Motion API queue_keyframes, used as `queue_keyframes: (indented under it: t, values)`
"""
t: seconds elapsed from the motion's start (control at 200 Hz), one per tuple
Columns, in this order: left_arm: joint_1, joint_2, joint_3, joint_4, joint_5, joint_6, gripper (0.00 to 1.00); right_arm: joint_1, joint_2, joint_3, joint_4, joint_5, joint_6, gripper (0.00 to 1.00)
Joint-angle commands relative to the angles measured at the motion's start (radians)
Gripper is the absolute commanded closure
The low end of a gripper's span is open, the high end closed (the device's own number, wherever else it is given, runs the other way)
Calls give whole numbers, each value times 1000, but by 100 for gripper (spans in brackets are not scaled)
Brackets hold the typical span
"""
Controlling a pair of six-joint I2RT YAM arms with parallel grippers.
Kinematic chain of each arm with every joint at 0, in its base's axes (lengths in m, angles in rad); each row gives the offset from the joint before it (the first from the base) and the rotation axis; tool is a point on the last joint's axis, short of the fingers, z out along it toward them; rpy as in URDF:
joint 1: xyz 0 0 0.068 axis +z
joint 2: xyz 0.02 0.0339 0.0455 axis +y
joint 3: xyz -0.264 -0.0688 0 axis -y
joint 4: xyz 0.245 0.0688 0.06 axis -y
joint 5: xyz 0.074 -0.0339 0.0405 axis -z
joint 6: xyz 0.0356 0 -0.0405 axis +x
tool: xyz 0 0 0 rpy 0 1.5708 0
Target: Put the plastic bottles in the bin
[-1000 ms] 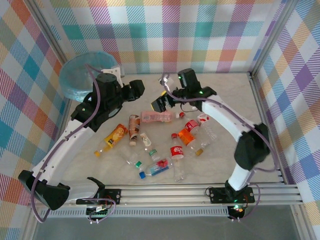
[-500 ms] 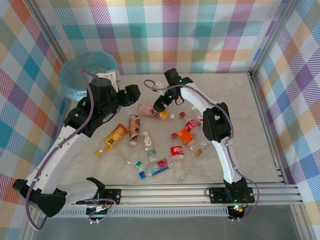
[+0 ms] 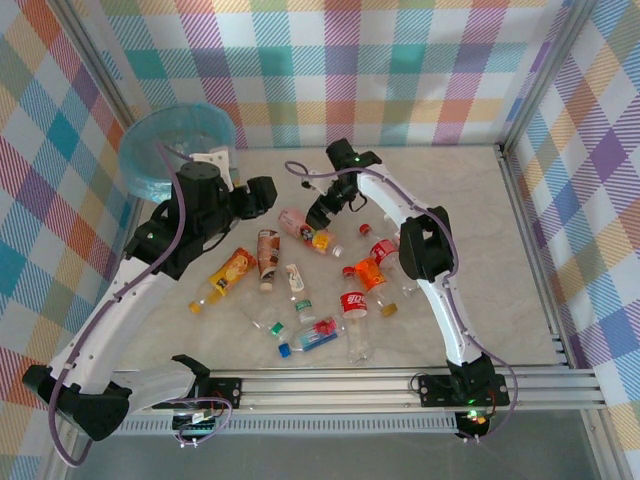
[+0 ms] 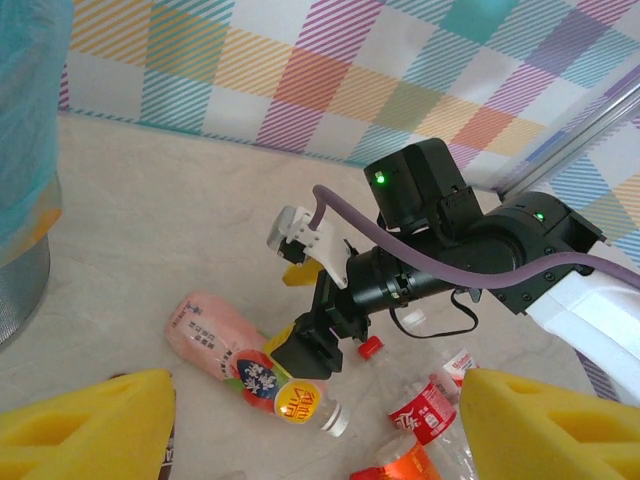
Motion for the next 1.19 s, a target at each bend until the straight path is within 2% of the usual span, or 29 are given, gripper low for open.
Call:
queue_keyframes:
  t: [0.0, 0.175, 0.415, 0.635, 0.74, 0.94, 1.045, 1.19]
  values:
    - [9, -26, -20, 5, -12, 9, 24, 23, -53, -61, -57, -34, 45, 0]
    - [9, -31, -39, 11, -5, 4, 23, 38, -85, -143, -63, -40, 105, 0]
    - [11, -29, -57, 25, -4, -3, 22, 63, -98, -219, -65, -51, 131, 6]
    - [11, -36, -57, 20, -6, -6, 22, 69, -124, -234, -47, -62, 197, 4]
    - [11, -40, -58, 19, -13, -5, 22, 69, -163, -241, -31, -58, 241, 0]
    - [12, -42, -47, 27, -20, -1, 22, 70, -254, -258, -6, -62, 304, 0]
    - [13, -45, -45, 29, -31, 3, 21, 73, -291, -311, 17, -89, 330, 0]
    - [14, -49, -58, 33, -36, 5, 21, 92, -298, -393, 44, -39, 343, 0]
